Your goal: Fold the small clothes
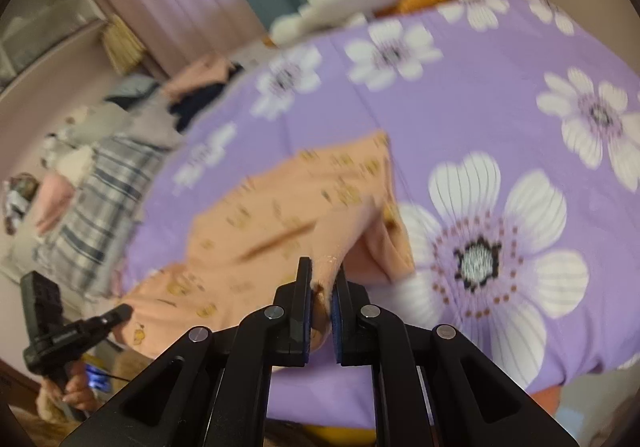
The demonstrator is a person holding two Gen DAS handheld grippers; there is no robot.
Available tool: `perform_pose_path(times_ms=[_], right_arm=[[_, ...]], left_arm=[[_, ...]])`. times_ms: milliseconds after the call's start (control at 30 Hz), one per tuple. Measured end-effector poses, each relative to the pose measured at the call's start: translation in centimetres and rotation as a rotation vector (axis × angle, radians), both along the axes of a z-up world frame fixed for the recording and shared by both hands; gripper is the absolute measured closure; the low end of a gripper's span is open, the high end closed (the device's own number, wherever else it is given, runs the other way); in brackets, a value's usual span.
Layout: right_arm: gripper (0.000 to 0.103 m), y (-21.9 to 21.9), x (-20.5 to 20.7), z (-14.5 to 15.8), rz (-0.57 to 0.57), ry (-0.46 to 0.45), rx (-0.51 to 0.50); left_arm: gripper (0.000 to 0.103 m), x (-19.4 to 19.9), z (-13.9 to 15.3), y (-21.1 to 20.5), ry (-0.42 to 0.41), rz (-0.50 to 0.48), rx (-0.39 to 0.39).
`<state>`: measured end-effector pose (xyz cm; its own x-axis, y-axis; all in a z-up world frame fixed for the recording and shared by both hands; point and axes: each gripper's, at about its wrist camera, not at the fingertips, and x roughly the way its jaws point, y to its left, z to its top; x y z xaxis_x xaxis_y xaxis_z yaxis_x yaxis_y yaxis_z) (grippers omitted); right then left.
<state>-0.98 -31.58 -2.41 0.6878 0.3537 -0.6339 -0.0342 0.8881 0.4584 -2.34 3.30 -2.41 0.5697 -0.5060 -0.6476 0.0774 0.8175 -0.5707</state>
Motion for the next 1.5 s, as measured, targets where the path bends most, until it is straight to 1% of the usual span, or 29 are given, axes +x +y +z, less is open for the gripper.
perform_pose_path(times_ms=[67, 133, 233, 300, 500, 667, 867, 1067, 1233, 1400, 1500], right_arm=[[0.093, 0.0, -0.9, 1.8, 0.007, -0.051, 0.011], [0.093, -0.1, -1.8, 2.6, 0.005, -0.079, 0.014], [0.093, 0.0, -3.1, 3.1, -0.001, -0.098, -0.001], [0.093, -0.1, -3.6, 3.1, 0.004, -0.097, 0.006], [0.093, -0.2, -5.2, 2.0, -0.006, -0.058, 0.024], [0.093, 0.2, -6.6, 2.0, -0.002, -0.051, 0.019], [0.093, 0.2, -7.1, 2.1, 0.001, -0.045, 0.021], [0.093, -0.1, -6.8, 1.8, 0.001, -0.037, 0.033], [0.093, -0.3, -5.4, 1.6, 0.0, -0.032, 0.046], [0.093, -0.5, -3.3, 1.4, 0.005, -0.027, 0.066], [0.093, -0.5, -1.7, 1.3, 0.001, -0.022, 0.057]], left_arm=[[0.099, -0.8, 1.2, 0.1, -0.022, -0.007, 0.005], [0.099, -1.6, 1.7, 0.2, -0.032, -0.009, 0.008], [0.099, -2.7, 1.9, 0.2, -0.026, -0.003, 0.039], [0.099, -3.4, 1.7, 0.1, -0.015, -0.01, 0.055], [0.099, -4.1, 0.8, 0.3, 0.034, 0.015, 0.09], [0.099, -4.9, 1.2, 0.0, 0.019, 0.008, 0.111], [0.098, -5.4, 0.8, 0.2, 0.035, 0.023, 0.115], [0.098, -5.3, 0.6, 0.3, 0.043, 0.025, 0.108], [0.098, -4.4, 0.3, 0.6, 0.057, 0.04, 0.1], [0.098, -2.3, 0.2, 1.0, 0.063, 0.049, 0.09], [0.098, -0.5, 0.1, 1.2, 0.064, 0.053, 0.078]])
